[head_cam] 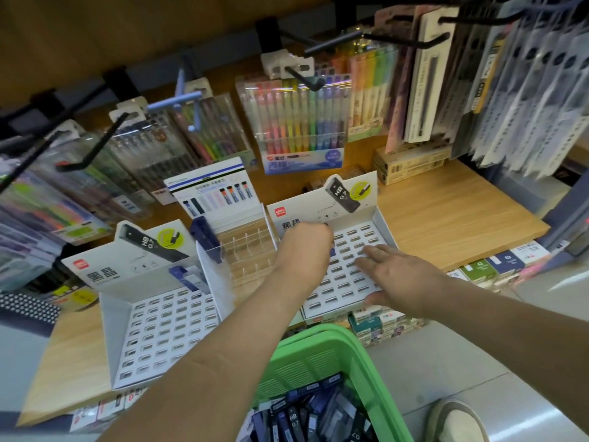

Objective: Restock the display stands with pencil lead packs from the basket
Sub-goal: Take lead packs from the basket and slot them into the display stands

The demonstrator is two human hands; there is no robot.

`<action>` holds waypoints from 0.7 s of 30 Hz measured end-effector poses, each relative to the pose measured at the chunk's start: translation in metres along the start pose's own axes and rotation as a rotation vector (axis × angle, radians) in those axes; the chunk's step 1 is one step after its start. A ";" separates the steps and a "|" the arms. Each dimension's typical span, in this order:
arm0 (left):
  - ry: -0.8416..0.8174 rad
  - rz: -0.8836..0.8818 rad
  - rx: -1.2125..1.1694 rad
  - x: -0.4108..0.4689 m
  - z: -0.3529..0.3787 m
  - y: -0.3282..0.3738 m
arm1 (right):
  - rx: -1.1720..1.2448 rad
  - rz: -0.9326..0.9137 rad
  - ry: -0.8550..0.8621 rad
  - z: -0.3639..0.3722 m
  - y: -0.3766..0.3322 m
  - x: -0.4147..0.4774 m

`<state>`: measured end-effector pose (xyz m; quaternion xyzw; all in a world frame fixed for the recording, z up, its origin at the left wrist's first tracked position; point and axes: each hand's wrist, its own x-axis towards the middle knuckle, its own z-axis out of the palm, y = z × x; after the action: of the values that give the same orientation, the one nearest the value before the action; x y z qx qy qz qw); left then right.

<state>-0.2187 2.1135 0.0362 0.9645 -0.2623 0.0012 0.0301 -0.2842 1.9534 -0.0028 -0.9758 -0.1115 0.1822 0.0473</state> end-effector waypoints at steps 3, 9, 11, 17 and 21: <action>0.099 0.048 0.012 -0.023 -0.019 -0.008 | 0.016 0.004 0.062 -0.008 -0.002 0.001; 0.419 -0.119 0.018 -0.073 -0.068 -0.090 | 0.150 -0.062 0.369 -0.030 -0.035 0.008; 0.357 -0.201 0.122 -0.074 -0.074 -0.120 | 0.201 -0.118 0.415 -0.036 -0.052 0.011; 0.134 -0.185 0.387 -0.065 -0.069 -0.154 | 0.270 -0.199 0.413 -0.047 -0.094 0.027; 0.139 -0.251 0.259 -0.051 -0.072 -0.155 | 0.319 -0.184 0.435 -0.049 -0.106 0.035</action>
<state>-0.1829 2.2770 0.0979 0.9831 -0.1348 0.0978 -0.0765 -0.2555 2.0624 0.0452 -0.9579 -0.1567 -0.0215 0.2395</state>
